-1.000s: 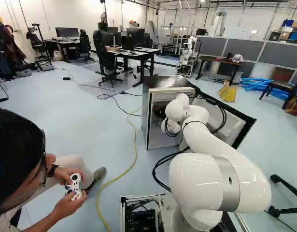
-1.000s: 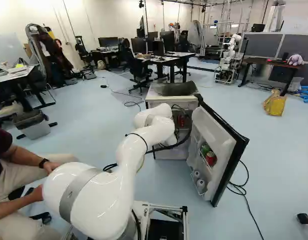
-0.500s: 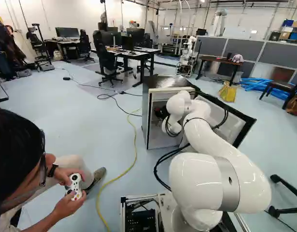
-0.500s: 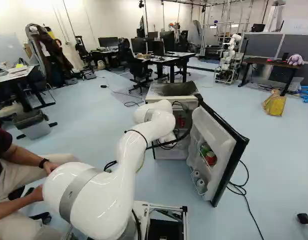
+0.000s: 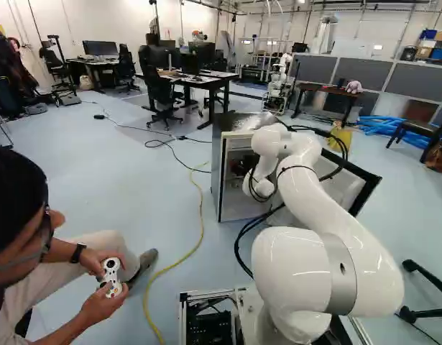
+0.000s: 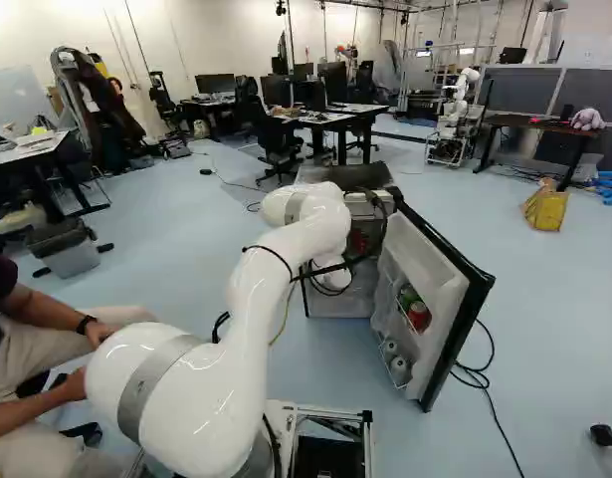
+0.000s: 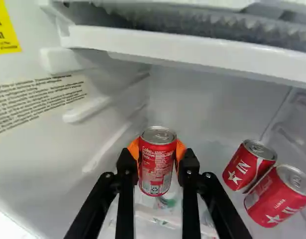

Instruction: Grab a drink from the fridge

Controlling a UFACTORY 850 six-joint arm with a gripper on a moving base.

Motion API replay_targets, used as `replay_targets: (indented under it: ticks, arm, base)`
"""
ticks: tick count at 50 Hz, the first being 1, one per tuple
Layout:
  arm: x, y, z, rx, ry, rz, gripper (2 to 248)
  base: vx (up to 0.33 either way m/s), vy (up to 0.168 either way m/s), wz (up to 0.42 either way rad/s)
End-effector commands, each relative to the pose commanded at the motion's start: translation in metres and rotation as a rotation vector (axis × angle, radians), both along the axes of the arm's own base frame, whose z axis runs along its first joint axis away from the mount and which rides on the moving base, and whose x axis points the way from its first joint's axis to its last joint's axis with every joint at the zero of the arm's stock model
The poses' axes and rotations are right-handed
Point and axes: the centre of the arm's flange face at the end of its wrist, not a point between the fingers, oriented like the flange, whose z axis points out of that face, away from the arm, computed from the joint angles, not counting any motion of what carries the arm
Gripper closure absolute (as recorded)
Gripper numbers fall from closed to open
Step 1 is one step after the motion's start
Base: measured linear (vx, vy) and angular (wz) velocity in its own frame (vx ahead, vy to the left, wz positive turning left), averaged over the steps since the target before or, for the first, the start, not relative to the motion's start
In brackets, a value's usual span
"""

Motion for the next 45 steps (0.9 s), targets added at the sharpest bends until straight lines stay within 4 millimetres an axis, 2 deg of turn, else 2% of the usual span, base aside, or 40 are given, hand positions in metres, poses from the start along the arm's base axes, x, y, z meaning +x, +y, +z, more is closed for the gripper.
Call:
replay_targets:
  ticks: [45]
  arm:
    - [-0.086, 0.004, 0.089, 0.034, 0.111, -0.034, 159]
  base:
    - [0.0, 0.0, 0.0]
